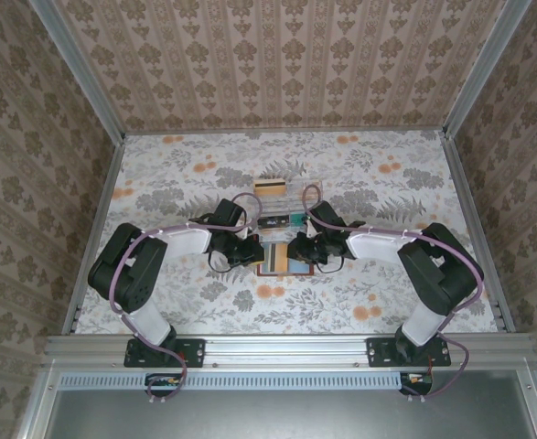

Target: Take the credit cards out of the card holder

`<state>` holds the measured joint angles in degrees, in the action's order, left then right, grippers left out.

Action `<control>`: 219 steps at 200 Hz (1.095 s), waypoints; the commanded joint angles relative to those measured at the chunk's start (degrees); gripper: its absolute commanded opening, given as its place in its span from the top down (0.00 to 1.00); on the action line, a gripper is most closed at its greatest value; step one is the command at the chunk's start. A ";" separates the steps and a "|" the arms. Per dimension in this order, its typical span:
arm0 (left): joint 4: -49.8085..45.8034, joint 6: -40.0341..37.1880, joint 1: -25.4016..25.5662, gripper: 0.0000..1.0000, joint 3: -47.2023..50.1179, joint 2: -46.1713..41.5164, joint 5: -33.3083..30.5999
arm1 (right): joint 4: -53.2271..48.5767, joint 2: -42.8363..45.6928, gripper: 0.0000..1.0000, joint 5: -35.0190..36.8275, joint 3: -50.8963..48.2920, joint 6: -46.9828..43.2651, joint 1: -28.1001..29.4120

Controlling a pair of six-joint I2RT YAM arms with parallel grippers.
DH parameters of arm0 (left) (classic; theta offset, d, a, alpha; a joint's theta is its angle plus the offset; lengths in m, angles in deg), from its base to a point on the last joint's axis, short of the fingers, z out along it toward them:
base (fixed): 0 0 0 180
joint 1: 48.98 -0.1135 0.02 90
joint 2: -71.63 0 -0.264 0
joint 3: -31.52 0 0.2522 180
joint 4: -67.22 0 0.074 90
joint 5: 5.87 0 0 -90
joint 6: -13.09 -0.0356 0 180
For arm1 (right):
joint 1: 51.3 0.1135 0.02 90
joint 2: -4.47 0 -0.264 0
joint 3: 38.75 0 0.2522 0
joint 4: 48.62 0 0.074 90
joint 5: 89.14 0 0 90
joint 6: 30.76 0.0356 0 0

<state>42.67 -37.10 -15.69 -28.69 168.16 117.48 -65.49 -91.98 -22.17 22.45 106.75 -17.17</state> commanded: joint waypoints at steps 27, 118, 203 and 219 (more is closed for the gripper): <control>-2.78 -0.28 -0.25 1.00 -0.01 0.66 -1.79 | 0.85 -2.97 0.77 -1.97 2.01 0.59 1.11; -3.01 -0.43 -0.29 1.00 0.07 0.54 -1.92 | -1.25 -3.61 0.98 -0.62 2.83 -0.48 1.16; -4.16 -1.23 -0.82 1.00 0.35 0.50 -2.41 | -2.45 0.31 1.00 -1.93 -1.61 -3.15 -3.16; -4.22 -1.24 -0.86 1.00 0.35 0.38 -2.42 | -3.06 0.93 1.00 -2.03 -2.00 -3.85 -3.69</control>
<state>42.24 -37.12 -16.08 -28.69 168.16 117.48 -65.54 -92.79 -23.87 21.91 104.98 -19.95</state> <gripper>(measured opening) 0.047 0.064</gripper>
